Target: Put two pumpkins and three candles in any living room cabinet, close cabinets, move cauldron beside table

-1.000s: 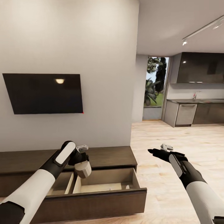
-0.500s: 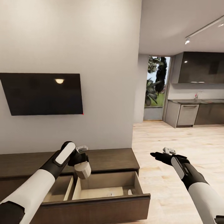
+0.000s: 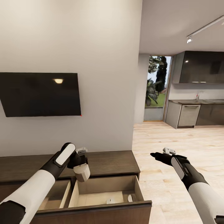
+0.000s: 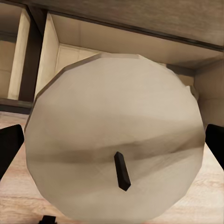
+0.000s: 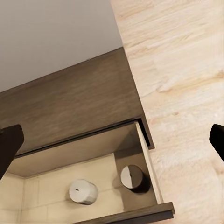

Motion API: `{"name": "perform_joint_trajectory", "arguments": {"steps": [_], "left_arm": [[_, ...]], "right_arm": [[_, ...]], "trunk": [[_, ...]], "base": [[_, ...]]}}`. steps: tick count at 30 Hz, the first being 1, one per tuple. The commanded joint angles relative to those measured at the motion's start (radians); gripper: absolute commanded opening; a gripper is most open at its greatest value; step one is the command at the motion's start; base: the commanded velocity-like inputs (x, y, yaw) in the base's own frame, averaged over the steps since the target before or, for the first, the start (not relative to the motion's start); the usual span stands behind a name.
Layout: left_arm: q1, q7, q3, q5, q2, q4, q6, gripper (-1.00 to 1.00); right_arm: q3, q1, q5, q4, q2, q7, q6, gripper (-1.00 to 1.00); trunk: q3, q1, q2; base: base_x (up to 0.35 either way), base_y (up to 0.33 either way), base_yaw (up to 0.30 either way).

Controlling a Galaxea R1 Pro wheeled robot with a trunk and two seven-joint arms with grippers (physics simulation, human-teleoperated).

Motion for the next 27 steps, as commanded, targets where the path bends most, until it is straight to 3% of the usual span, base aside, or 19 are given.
{"name": "perform_joint_trajectory", "arguments": {"steps": [1, 6, 21, 27], "left_arm": [[-0.001, 0.009, -0.005, 0.01, 0.001, -0.001, 0.0, -1.0], [-0.001, 0.009, -0.006, 0.01, 0.001, -0.001, -0.001, -1.0], [0.0, 0.01, -0.026, 0.007, 0.001, 0.001, -0.011, -1.0], [0.0, -0.012, -0.03, 0.007, 0.001, 0.071, -0.015, -1.0]], "right_arm": [[-0.003, 0.0, 0.0, 0.002, 0.0, 0.004, 0.006, 1.0], [-0.003, -0.001, 0.0, 0.01, -0.001, 0.004, 0.006, 1.0], [-0.003, -0.001, 0.0, 0.009, -0.001, 0.005, 0.004, 1.0], [-0.003, 0.0, 0.0, 0.009, -0.001, 0.006, 0.004, 1.0]], "trunk": [[-0.001, 0.0, -0.001], [-0.001, 0.0, -0.001], [-0.048, 0.058, -0.106], [-0.067, 0.081, -0.148]], "base": [[0.005, -0.004, 0.0], [0.001, -0.001, 0.0], [0.0, 0.0, 0.0], [0.0, 0.0, 0.0]]}}
